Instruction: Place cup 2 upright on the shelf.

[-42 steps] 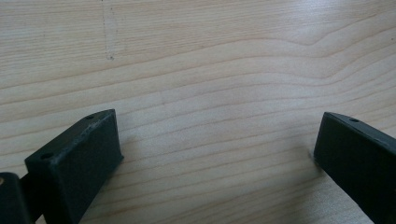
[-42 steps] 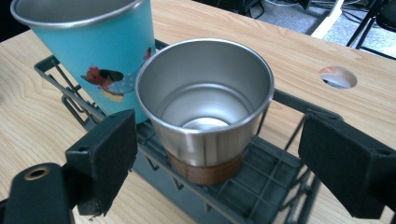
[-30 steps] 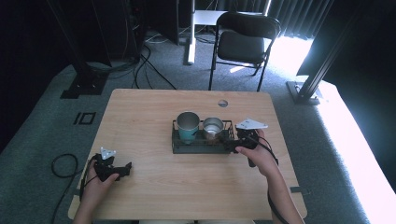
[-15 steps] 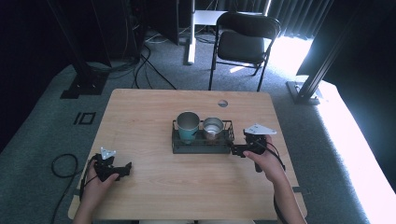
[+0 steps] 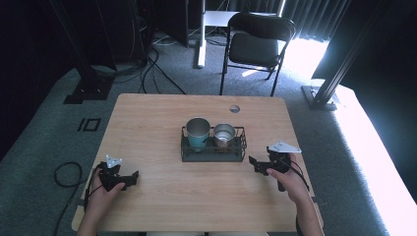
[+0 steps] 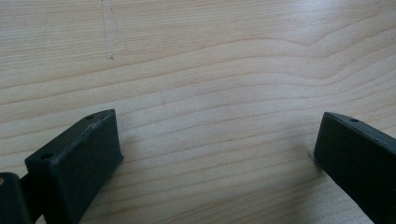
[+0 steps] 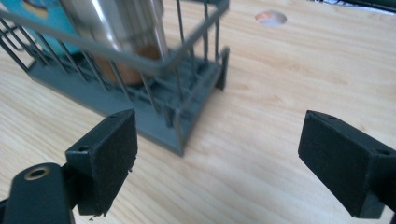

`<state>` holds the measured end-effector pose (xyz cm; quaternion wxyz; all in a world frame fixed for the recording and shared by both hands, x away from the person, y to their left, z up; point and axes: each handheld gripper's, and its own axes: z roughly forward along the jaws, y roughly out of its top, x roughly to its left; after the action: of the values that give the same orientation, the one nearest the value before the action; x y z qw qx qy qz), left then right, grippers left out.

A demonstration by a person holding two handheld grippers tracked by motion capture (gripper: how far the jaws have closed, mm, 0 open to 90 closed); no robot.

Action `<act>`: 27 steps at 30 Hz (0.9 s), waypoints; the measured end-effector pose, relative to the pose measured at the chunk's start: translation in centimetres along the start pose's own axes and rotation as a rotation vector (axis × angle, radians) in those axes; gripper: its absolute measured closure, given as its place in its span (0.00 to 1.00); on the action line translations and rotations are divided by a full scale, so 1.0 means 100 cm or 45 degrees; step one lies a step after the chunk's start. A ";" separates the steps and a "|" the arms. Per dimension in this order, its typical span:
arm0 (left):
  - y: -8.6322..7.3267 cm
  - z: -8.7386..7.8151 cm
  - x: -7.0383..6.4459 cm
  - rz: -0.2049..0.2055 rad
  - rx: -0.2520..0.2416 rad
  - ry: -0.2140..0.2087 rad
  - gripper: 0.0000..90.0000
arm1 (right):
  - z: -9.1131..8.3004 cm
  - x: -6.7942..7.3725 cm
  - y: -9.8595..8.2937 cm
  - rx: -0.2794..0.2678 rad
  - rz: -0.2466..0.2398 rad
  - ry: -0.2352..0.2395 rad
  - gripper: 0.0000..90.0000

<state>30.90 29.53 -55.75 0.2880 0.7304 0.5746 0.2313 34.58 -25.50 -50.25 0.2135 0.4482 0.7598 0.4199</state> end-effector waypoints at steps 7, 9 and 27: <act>0.000 0.000 0.000 0.002 0.001 0.001 0.01 | -0.004 -0.010 -0.018 0.039 0.029 -0.050 0.13; 0.000 0.000 0.000 0.003 0.002 0.000 0.01 | -0.005 -0.012 -0.021 0.044 0.022 -0.059 0.13; 0.000 0.000 0.000 0.002 0.001 0.000 0.01 | -0.017 -0.016 -0.054 0.122 0.054 -0.073 0.13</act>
<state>30.89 29.54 -55.75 0.2873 0.7310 0.5741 0.2313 31.47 -28.94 -53.85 0.2044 0.4857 0.7629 0.3747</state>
